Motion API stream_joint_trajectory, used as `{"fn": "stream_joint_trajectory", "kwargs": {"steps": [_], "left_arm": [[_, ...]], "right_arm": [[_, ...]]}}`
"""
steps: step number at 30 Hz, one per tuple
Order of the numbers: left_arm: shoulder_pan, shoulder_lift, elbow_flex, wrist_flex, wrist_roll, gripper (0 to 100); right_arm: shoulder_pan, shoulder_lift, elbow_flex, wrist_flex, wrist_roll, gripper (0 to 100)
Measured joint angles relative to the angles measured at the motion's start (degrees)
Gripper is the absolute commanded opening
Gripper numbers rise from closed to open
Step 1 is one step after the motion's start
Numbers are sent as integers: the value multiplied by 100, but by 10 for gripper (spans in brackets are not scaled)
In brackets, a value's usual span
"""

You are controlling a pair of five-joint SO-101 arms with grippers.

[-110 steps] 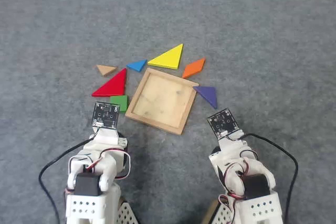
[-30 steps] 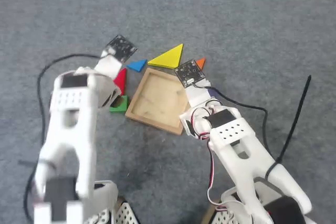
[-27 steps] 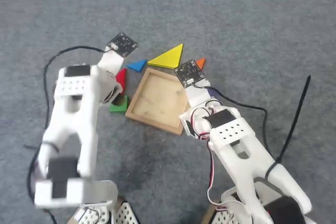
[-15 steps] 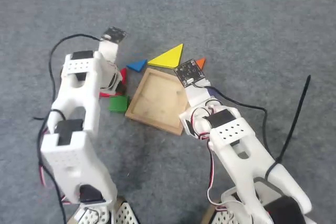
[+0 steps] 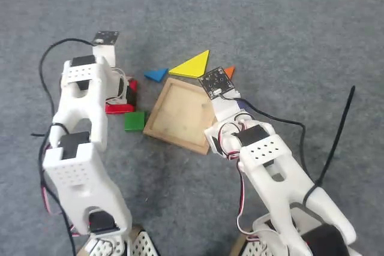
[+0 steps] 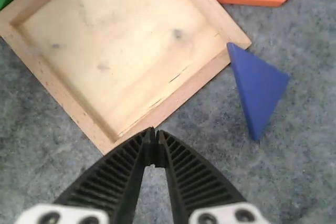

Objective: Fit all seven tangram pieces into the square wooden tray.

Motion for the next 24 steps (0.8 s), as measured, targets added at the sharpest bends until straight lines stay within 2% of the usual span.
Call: {"fn": "stream_joint_trajectory", "kwargs": {"steps": [4,9,15,17,21,24], "left_arm": [[-70,-26,114,62,-651,246],[-193,-70,176,378,-1925,246],[-677,-70,211,554,-4431,246],[-888,-70,237,554,-4993,246],[-1002,-167,281,958,-4949,246],[-967,-571,281,1547,-4202,246]], "right_arm": [[0,0,0,0,0,9],[0,0,0,0,0,9],[0,0,0,0,0,9],[0,0,0,0,0,9],[0,0,0,-26,0,9],[0,0,0,-132,0,9]]}}
